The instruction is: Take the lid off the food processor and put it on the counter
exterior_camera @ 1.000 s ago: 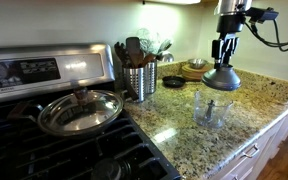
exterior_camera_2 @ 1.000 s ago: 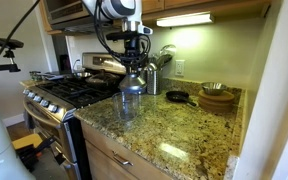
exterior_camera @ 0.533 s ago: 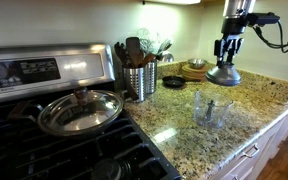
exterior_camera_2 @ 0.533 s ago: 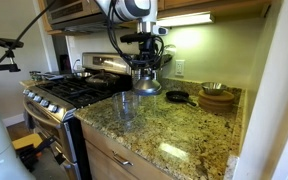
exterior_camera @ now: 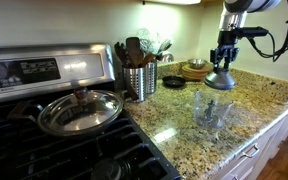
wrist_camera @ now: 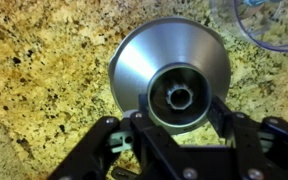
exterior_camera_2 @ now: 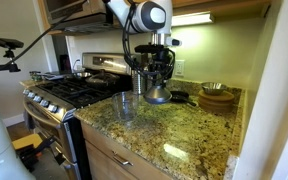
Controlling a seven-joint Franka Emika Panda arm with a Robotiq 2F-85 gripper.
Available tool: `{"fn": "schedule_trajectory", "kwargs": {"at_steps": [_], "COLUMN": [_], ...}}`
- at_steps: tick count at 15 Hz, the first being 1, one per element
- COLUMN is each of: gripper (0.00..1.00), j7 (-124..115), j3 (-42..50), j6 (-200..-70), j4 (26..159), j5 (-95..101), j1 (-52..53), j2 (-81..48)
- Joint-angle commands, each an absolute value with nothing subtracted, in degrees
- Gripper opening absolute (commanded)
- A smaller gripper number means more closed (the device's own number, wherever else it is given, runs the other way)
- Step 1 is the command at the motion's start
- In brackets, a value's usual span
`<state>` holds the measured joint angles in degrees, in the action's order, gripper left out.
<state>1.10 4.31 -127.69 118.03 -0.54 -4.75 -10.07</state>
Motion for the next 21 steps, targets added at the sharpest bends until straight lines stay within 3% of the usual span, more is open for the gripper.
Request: {"fn": "schedule_trajectory", "kwargs": {"at_steps": [1,11,21], "gripper": [0.35,0.35,0.37], "j7": [0.58,2.01,2.67], "j3": [4.59,4.18,4.24], "j6": [-128.71,-132.35,-135.24], "j4": [114.66,116.36,120.55], "j5": [-3.11,-9.22,-10.67], "j1": [-5.69,-8.39,-8.45], "j2": [-14.55,-20.19,-17.69]}}
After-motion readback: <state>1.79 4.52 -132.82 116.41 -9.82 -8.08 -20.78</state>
